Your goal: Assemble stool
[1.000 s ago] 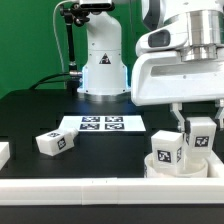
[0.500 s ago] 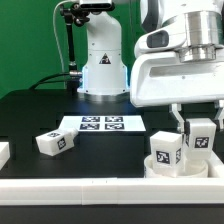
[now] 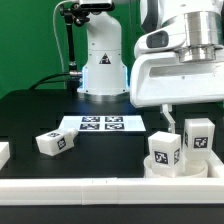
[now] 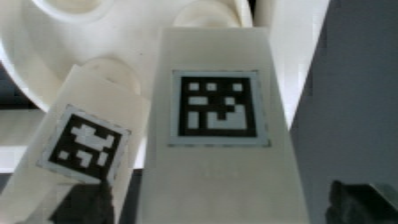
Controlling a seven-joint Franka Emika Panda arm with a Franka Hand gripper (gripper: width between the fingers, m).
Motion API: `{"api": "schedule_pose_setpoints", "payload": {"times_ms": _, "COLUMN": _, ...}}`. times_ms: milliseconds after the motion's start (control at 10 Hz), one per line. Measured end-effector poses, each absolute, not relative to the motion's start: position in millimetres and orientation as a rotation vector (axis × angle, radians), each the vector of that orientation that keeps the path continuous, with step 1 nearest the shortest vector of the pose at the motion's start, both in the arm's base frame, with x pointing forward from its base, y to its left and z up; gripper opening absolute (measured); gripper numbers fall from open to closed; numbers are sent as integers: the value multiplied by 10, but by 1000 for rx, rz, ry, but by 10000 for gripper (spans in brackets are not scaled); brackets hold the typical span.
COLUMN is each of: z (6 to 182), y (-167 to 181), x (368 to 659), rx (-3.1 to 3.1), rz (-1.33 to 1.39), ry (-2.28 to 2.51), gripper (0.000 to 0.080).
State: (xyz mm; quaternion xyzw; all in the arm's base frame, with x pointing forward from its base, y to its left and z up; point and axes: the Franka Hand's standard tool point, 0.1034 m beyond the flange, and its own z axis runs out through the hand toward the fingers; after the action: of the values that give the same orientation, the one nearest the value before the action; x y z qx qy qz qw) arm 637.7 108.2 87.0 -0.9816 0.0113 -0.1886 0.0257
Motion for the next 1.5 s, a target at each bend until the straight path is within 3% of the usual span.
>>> {"api": "schedule_pose_setpoints", "payload": {"times_ms": 500, "z": 1053, "y": 1062, "x": 6423, "rx": -3035, "rz": -553, "ry": 34, "gripper": 649}}
{"api": "schedule_pose_setpoints", "payload": {"times_ms": 1200, "z": 1016, "y": 1041, "x": 6401, "rx": -3051, "rz": -485, "ry": 14, "gripper": 649}}
{"api": "schedule_pose_setpoints", "payload": {"times_ms": 1500, "z": 994, "y": 1127, "x": 6258, "rx": -3085, "rz": -137, "ry": -7, "gripper": 649}}
